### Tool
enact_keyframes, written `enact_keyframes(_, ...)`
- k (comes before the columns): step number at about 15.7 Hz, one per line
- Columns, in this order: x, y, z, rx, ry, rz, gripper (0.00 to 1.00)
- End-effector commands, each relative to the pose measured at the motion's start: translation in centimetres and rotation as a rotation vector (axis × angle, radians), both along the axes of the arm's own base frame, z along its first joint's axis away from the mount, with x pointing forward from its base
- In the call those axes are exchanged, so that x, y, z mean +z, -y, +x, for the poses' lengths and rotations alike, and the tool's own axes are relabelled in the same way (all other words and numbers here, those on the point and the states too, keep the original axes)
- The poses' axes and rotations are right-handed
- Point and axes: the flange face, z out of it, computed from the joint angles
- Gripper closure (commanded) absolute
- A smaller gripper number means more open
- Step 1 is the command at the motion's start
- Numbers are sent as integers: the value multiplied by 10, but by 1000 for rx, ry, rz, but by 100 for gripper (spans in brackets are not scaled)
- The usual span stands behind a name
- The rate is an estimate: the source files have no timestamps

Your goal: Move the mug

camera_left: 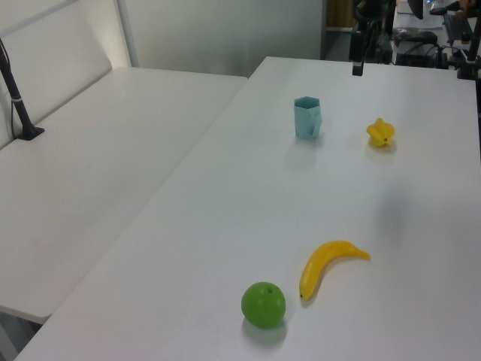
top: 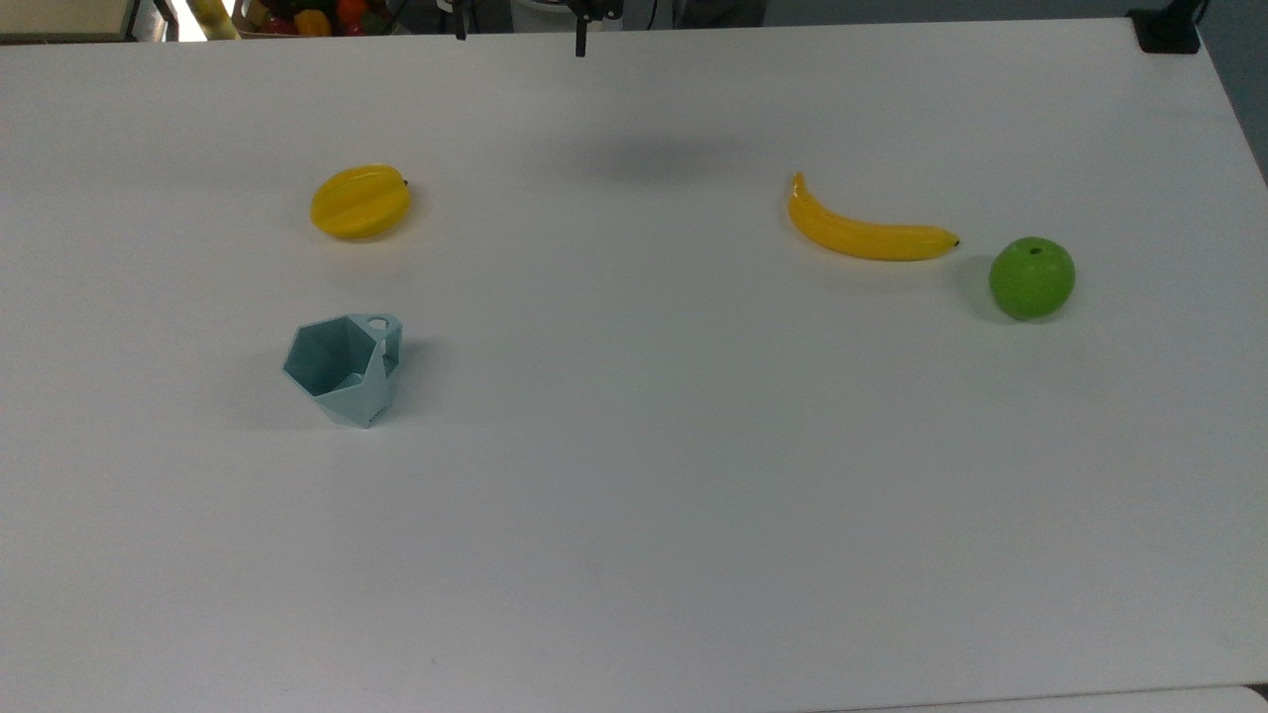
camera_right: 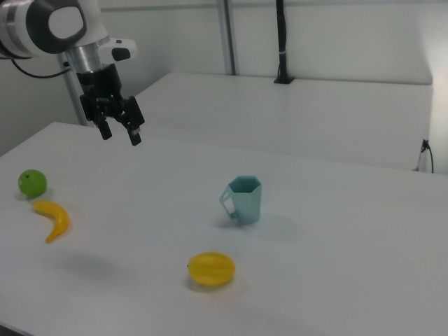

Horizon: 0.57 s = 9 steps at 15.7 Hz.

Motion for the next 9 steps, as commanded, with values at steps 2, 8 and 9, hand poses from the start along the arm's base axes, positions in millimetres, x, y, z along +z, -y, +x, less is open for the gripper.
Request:
enact_keyframes(2, -4, 3, -2, 17, 0, 16, 0)
enact_keyframes(8, -13, 5, 3, 2, -15, 14, 0)
enact_keyframes(9, -18, 4, 6, -2, -20, 14, 0)
